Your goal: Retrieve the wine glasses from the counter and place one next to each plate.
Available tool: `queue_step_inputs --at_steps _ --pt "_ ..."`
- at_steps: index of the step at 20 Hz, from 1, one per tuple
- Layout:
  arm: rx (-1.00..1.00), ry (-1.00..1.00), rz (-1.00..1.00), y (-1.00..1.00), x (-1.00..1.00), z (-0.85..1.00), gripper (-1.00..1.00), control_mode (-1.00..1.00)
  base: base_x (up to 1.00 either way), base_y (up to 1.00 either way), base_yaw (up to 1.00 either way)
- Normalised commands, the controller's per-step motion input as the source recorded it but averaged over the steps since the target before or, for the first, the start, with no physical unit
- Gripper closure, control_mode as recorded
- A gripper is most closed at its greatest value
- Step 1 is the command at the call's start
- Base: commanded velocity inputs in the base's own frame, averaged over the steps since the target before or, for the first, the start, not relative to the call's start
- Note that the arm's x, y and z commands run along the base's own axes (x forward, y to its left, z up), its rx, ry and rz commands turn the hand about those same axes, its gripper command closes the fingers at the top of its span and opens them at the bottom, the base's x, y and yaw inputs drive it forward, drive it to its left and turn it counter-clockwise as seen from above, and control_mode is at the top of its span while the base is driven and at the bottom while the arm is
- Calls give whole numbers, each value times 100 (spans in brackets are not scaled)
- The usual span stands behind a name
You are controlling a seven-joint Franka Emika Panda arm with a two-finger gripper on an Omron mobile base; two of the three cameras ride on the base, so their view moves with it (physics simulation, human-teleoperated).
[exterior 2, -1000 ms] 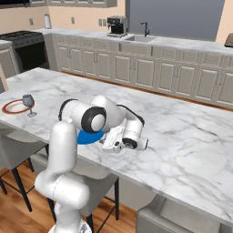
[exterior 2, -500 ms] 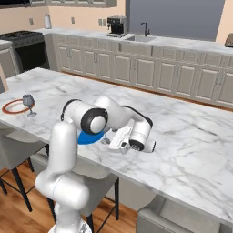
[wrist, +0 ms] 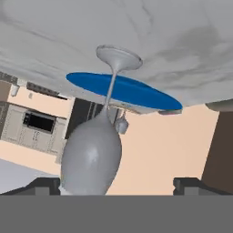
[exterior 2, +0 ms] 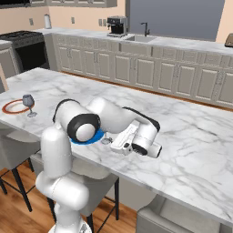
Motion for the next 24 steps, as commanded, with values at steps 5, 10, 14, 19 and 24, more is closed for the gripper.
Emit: queue_step_inputs --at_steps 5,10,14,19,24 --pt "9 -5 5 0 -44 100 -100 -100 0 0 0" --pt "2 -4 14 15 -41 100 -100 -100 0 0 0" --pt "0 -9 11 47 -74 83 -100 -100 0 0 0" --pt "0 -15 3 47 -99 53 -100 -100 0 0 0" --pt "0 -13 3 61 -100 29 -100 -100 0 0 0"
